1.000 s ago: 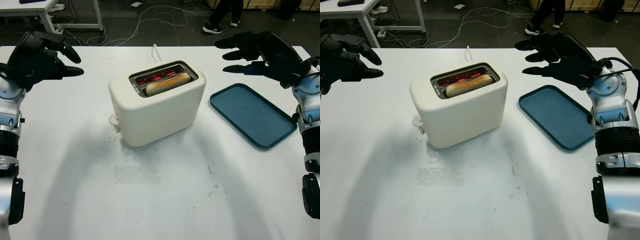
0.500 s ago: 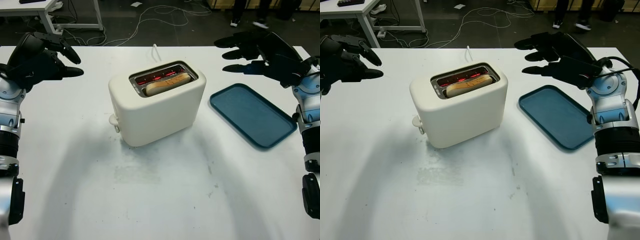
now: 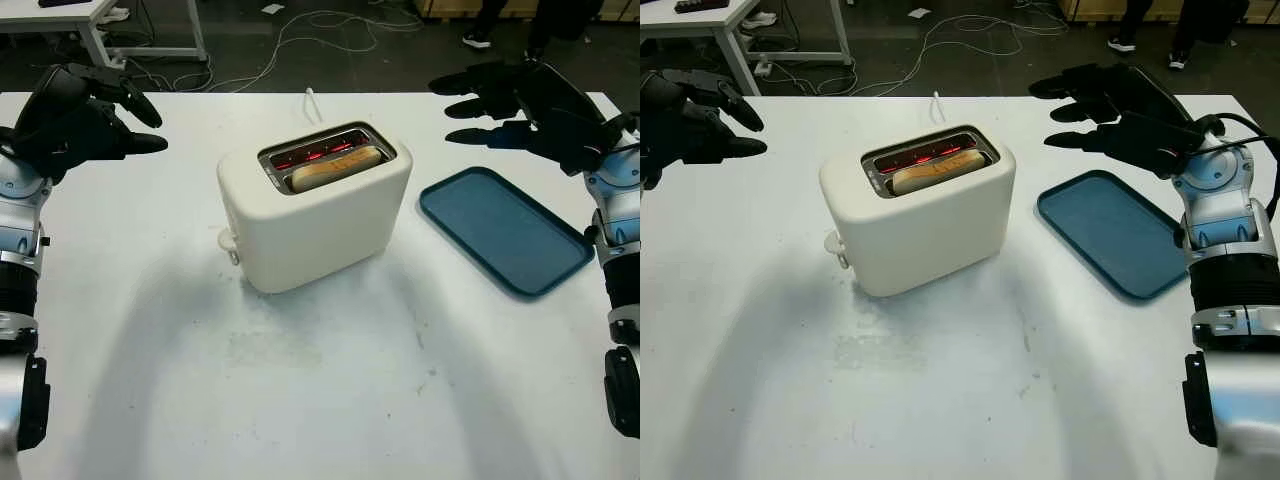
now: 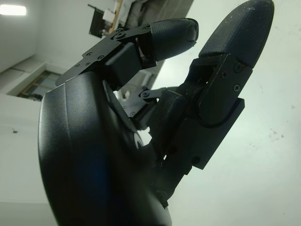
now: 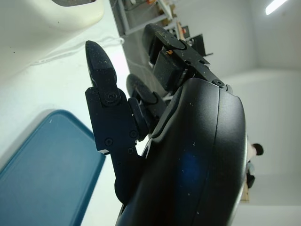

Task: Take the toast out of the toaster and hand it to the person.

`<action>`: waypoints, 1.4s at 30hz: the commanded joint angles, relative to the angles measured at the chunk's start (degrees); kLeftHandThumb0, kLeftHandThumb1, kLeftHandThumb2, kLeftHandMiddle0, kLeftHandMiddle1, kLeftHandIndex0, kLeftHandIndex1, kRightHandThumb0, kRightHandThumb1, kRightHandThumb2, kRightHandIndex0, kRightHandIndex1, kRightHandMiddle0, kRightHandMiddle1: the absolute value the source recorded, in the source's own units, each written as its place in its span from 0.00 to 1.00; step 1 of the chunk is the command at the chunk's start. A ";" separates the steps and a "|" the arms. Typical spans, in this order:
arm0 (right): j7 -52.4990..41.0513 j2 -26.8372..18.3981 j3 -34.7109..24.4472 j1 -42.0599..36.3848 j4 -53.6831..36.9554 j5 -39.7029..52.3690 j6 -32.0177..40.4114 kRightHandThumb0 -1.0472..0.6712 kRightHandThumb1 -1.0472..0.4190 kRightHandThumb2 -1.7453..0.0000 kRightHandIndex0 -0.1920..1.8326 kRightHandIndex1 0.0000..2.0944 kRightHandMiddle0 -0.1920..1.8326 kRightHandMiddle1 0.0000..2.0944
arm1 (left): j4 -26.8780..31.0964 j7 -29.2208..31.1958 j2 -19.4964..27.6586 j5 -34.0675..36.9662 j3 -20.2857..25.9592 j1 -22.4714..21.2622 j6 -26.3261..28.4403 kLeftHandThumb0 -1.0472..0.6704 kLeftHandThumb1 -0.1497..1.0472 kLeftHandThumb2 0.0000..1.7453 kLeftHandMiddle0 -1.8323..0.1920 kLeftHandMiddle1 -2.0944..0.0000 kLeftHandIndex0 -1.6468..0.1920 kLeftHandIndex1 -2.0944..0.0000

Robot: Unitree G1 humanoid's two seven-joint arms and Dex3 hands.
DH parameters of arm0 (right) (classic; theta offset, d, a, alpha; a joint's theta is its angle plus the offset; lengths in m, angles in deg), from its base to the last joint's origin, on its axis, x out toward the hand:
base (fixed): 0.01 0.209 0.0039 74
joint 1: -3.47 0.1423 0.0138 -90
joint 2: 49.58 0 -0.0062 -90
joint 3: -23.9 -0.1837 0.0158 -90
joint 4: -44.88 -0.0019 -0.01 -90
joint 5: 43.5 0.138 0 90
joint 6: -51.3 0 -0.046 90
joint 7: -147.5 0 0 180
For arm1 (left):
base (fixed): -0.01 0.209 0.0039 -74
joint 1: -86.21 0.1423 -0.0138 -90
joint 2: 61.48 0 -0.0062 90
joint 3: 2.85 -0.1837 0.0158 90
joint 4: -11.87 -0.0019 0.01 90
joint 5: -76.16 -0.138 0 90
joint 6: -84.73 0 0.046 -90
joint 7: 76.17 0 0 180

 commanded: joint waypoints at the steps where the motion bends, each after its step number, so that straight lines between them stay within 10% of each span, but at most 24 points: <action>1: 0.27 0.18 -0.12 -0.67 -0.25 0.09 0.26 0.42 0.13 1.00 0.49 0.00 0.44 0.00 | 0.26 0.02 -0.13 0.38 0.38 0.82 0.25 0.00 0.70 0.00 0.36 0.54 0.37 0.53; 42: 0.27 0.05 -0.04 -1.20 -2.08 -0.11 2.55 0.41 0.12 1.00 0.48 0.00 0.44 0.00 | 1.82 -0.53 -0.67 -0.13 0.22 1.06 1.09 0.00 0.70 0.00 0.37 0.52 0.38 0.51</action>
